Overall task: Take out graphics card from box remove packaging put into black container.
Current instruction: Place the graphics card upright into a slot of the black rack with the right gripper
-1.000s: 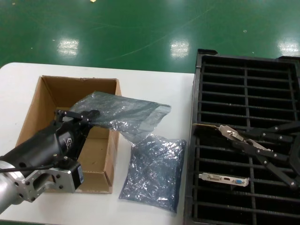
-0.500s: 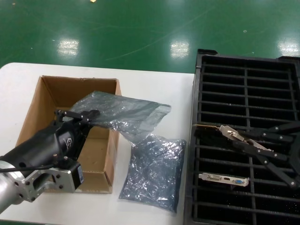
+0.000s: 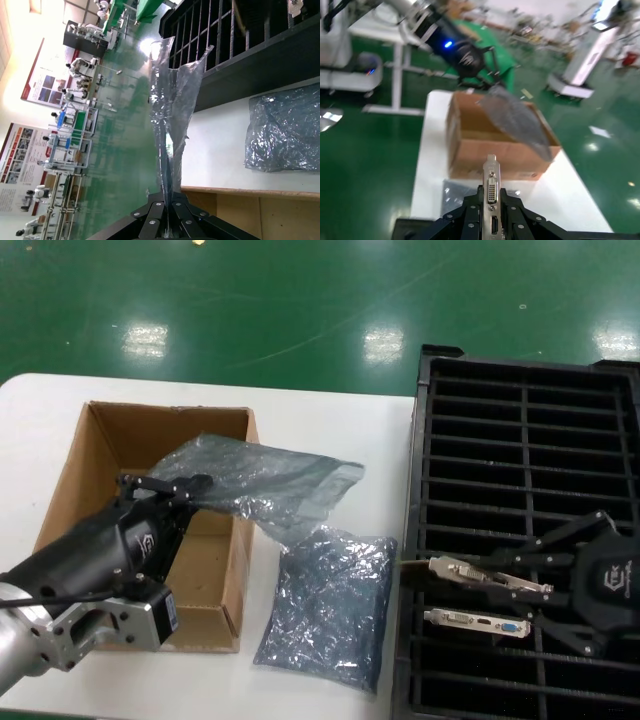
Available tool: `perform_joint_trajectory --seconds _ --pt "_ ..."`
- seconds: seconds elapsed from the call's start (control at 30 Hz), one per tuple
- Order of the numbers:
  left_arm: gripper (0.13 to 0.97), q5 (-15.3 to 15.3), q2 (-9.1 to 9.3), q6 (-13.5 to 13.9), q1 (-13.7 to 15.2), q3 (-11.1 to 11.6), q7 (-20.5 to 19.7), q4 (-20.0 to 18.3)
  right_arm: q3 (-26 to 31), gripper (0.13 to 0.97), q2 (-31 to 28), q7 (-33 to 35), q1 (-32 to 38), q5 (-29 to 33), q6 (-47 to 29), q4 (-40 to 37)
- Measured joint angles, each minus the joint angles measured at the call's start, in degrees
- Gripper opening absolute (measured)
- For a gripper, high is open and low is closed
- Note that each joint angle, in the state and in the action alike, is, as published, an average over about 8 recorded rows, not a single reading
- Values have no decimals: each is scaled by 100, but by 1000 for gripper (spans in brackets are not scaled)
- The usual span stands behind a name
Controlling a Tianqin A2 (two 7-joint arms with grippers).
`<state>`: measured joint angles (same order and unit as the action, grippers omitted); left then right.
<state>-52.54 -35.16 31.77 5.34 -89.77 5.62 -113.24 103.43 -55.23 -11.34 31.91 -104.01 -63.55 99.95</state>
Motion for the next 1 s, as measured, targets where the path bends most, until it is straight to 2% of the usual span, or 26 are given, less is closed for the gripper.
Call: perform_joint_trajectory --seconds 0.3,0.57,1.0 --pt "139 0 0 0 0 0 0 0 556 187 172 -123 1031 479 -854 -159" --pt "139 0 0 0 0 0 0 0 925 187 472 -126 1876 710 -1557 -812" --pt "139 0 0 0 0 0 0 0 1209 187 838 31 2490 1043 -1978 -1799"
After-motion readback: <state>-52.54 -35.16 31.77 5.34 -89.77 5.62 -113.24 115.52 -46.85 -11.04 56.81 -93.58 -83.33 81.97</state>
